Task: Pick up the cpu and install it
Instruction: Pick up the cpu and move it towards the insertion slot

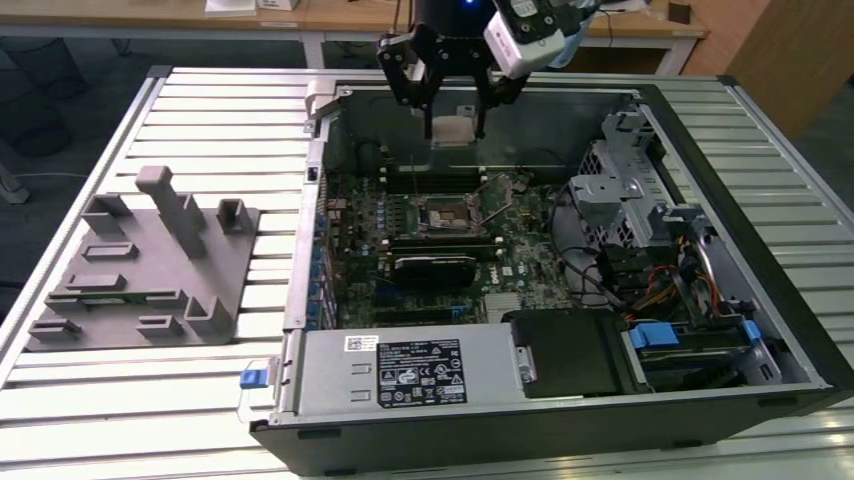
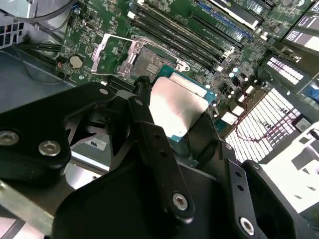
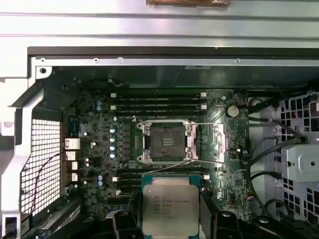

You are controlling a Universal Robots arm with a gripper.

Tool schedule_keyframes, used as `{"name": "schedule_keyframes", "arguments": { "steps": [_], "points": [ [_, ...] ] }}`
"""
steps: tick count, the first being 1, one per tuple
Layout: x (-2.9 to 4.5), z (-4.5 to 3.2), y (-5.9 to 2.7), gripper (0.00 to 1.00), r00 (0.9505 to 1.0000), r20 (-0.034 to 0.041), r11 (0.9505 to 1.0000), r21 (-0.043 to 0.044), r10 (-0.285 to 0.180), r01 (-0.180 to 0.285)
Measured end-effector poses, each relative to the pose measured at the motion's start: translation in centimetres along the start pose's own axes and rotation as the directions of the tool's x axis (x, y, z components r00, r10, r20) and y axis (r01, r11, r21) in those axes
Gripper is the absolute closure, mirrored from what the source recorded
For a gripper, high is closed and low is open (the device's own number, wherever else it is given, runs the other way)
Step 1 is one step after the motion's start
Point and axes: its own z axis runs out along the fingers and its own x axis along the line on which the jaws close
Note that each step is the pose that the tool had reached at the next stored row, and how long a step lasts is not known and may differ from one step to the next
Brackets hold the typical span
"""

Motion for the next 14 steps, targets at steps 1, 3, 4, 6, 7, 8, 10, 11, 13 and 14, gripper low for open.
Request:
{"name": "schedule_keyframes", "arguments": {
  "steps": [1, 3, 4, 6, 7, 8, 10, 11, 13, 14],
  "points": [
    [0.01, 0.18, 0.02, 0.46, 1.0000, -0.0004, 1.0000, 0.0001, 0.001, -0.001],
    [0.03, 0.56, 0.18, 0.46, 1.0000, -0.0019, 1.0000, 0.0002, 0.003, -0.003],
    [0.04, 0.75, 0.26, 0.46, 1.0000, -0.0028, 1.0000, 0.0003, 0.003, -0.003],
    [0.03, 1.13, 0.47, 0.46, 1.0000, -0.0043, 1.0000, 0.0003, 0.003, -0.003],
    [0.02, 1.32, 0.59, 0.46, 1.0000, -0.0051, 1.0000, 0.0002, 0.003, -0.003],
    [0.02, 1.50, 0.69, 0.46, 1.0000, -0.0062, 1.0000, 0.0003, 0.003, -0.003],
    [-0.01, 1.86, 0.83, 0.46, 0.9999, -0.0096, 1.0000, 0.0006, 0.003, -0.003],
    [-0.04, 2.07, 0.90, 0.46, 0.9999, -0.0113, 1.0000, 0.0005, 0.004, -0.004],
    [-0.15, 2.45, 1.00, 0.46, 0.9999, -0.0142, 1.0000, 0.0005, 0.004, -0.004],
    [-0.22, 2.63, 1.05, 0.46, 0.9999, -0.0157, 1.0000, 0.0007, 0.004, -0.004]
  ]
}}
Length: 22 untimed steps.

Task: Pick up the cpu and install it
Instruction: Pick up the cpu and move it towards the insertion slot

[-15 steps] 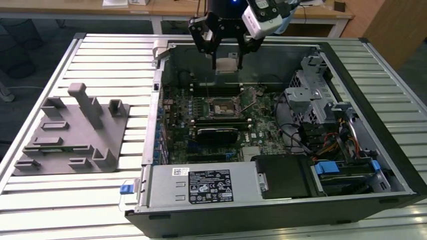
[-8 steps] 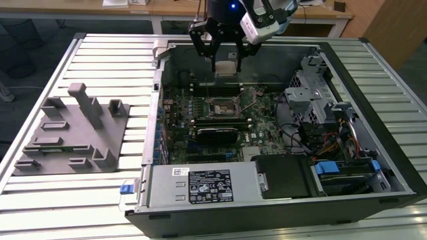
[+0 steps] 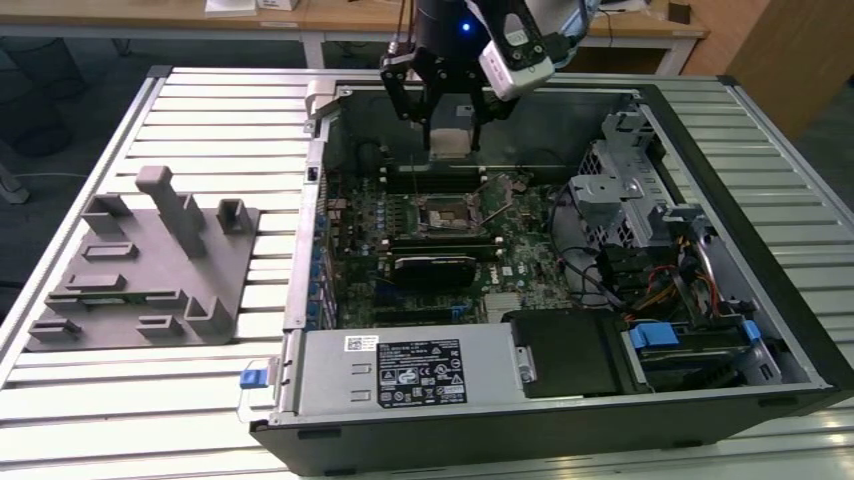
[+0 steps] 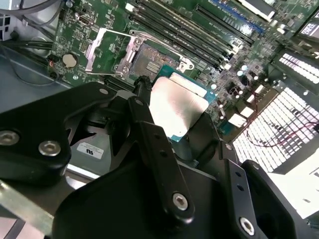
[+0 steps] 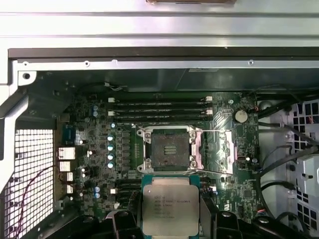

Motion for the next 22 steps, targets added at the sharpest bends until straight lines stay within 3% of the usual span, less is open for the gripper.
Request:
{"name": "schedule_keyframes", "arguments": {
  "steps": [9, 22],
  "points": [
    [-0.80, 1.68, 0.27, 0.46, 0.9999, -0.0109, 1.0000, 0.0005, 0.001, -0.001],
    [-0.73, 4.10, 1.10, 0.46, 0.9998, -0.0123, 0.9999, 0.0000, -0.015, 0.015]
  ]
}}
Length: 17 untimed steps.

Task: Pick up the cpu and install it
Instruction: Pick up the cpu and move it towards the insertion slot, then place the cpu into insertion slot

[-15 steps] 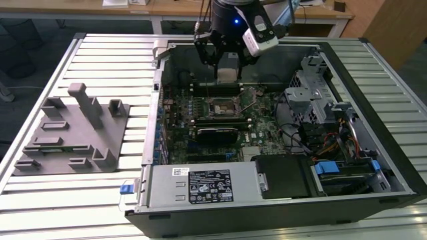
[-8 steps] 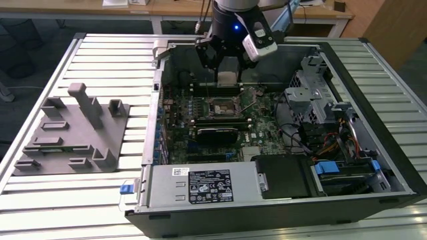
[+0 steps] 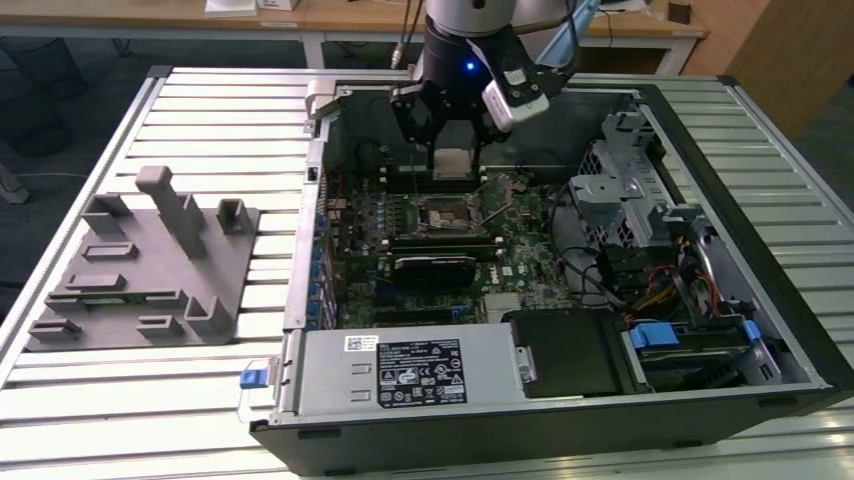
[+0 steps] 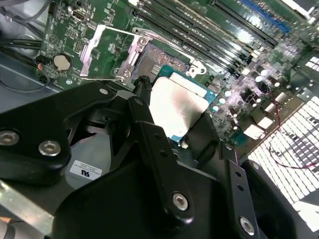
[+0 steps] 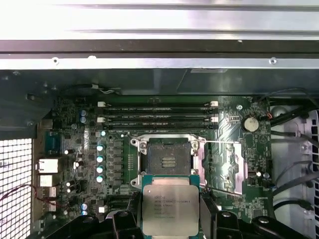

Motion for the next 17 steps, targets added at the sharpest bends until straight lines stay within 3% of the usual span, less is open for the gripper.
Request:
{"name": "schedule_keyframes", "arguments": {
  "steps": [10, 17],
  "points": [
    [0.04, 1.79, 0.40, 0.46, 0.9999, -0.0019, 0.9999, -0.0003, -0.014, 0.014],
    [0.04, 1.87, 0.40, 0.46, 0.9999, -0.0020, 0.9999, -0.0001, -0.014, 0.014]
  ]
}}
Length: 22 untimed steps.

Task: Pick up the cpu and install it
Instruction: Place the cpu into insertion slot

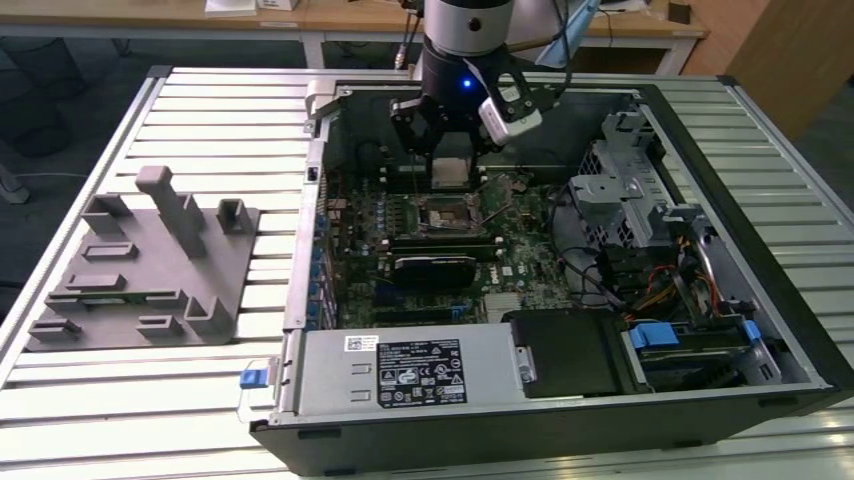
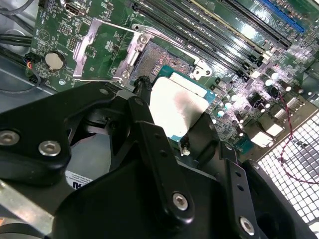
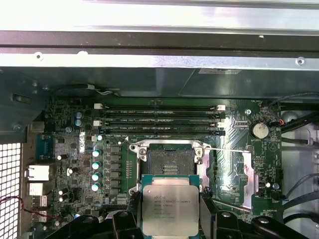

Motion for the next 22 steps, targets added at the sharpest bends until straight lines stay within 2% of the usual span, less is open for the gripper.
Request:
{"name": "schedule_keyframes", "arguments": {
  "steps": [9, 10, 13, 16, 18, 22],
  "points": [
    [0.00, 0.17, -0.01, 0.46, 1.0000, 0.0001, 1.0000, -0.0001, 0.000, 0.000],
    [0.01, 0.49, -0.03, 0.46, 1.0000, 0.0005, 1.0000, 0.0002, 0.008, -0.008],
    [0.01, 0.80, -0.05, 0.46, 0.9981, 0.0036, 0.9981, 0.0008, 0.061, -0.061],
    [0.02, 1.11, -0.06, 0.46, 0.9934, 0.0068, 0.9934, 0.0013, 0.115, -0.115],
    [0.02, 1.32, -0.08, 0.46, 0.9884, 0.0090, 0.9884, 0.0016, 0.152, -0.152],
    [0.02, 1.53, -0.09, 0.46, 0.9748, 0.0132, 0.9749, 0.0021, 0.223, -0.223]
  ]
}}
